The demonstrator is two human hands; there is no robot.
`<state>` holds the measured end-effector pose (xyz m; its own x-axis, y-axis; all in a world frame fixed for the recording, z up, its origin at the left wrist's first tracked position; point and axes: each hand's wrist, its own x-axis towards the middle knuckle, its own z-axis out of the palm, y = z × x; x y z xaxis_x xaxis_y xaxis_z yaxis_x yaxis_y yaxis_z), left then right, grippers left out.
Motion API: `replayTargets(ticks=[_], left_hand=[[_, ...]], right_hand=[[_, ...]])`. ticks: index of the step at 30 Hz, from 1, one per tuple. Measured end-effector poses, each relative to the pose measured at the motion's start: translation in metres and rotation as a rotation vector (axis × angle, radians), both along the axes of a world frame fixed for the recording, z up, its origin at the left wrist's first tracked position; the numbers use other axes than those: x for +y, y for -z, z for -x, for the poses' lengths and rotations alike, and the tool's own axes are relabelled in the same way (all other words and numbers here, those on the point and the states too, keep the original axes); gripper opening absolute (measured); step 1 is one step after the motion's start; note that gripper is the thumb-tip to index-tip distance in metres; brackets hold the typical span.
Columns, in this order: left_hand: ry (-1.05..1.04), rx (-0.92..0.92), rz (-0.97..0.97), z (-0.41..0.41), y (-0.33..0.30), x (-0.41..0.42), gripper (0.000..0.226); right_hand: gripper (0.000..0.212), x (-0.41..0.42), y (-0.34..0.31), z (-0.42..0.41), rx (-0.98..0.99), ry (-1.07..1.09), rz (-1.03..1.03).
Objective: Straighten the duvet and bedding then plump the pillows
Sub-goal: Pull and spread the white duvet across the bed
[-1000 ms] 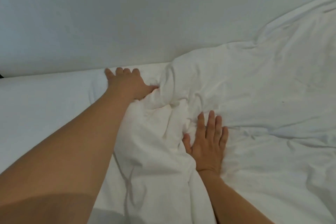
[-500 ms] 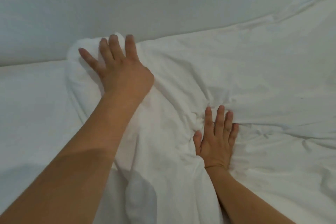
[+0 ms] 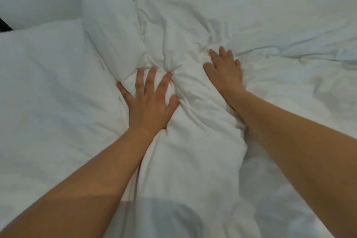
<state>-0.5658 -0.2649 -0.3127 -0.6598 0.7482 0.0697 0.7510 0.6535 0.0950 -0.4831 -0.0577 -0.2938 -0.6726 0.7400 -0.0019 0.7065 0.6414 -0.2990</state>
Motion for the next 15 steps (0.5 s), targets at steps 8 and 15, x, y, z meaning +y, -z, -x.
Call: replayTargets(ticks=[8, 15], left_hand=[[-0.202, -0.489, 0.019, -0.074, -0.069, -0.036, 0.085], [-0.141, -0.141, 0.038, -0.166, -0.061, -0.152, 0.050]], right_hand=[[0.055, -0.152, -0.031, -0.157, 0.151, -0.102, 0.253], [0.064, -0.210, -0.032, -0.232, 0.248, -0.101, 0.319]])
